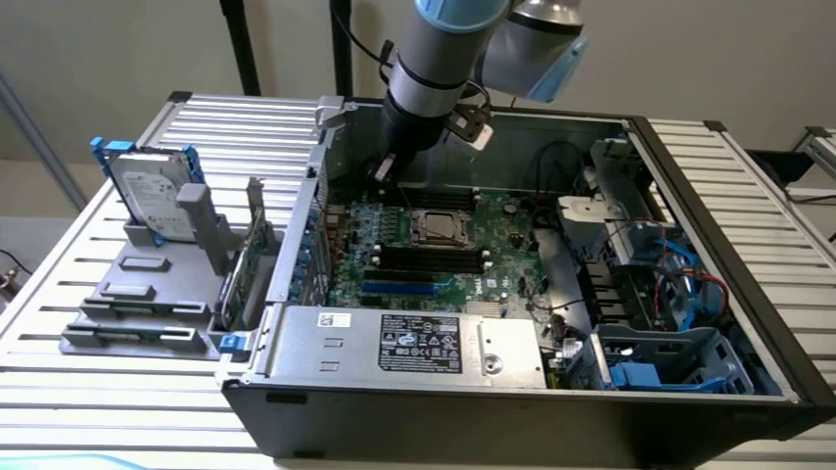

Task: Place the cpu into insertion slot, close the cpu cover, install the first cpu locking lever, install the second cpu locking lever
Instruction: 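Install the first cpu locking lever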

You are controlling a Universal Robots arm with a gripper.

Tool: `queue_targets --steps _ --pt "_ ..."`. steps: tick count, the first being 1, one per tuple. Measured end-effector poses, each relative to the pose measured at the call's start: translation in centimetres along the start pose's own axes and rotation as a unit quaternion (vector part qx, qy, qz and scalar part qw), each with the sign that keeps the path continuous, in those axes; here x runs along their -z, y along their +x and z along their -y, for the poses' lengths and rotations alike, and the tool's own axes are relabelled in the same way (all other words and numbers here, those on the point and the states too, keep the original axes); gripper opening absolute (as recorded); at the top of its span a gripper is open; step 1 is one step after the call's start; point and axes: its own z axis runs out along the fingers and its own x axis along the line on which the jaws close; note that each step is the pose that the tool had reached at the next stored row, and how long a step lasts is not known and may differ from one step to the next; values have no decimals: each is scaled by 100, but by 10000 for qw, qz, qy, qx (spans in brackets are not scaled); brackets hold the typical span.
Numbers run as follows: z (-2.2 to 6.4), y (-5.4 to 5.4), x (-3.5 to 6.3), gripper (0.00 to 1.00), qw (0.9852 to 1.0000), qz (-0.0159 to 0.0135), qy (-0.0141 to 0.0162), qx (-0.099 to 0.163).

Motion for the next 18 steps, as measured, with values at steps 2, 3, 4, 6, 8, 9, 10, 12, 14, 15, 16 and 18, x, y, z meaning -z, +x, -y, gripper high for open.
queue_targets --steps 2,3,4,6,8,9,10,12,14,15,16,18 --pt "1 -6 9 11 10000 -49 24 -55" --pt "-1 -12 13 11 9999 -60 36 -79" --pt "-4 -19 17 11 9999 -68 49 -101" --pt "-11 -38 24 11 9998 -81 80 -136" --pt "-12 -55 27 11 9997 -120 116 -164" --pt "-8 -59 27 11 9996 -153 136 -182" --pt "-5 -60 28 11 9995 -183 148 -211" --pt "-1 -63 27 11 9992 -237 158 -285" --pt "3 -65 26 11 9988 -288 161 -370" --pt "5 -65 26 11 9985 -309 162 -414" --pt "6 -66 26 11 9983 -323 162 -456" --pt "11 -69 25 11 9979 -339 172 -519"
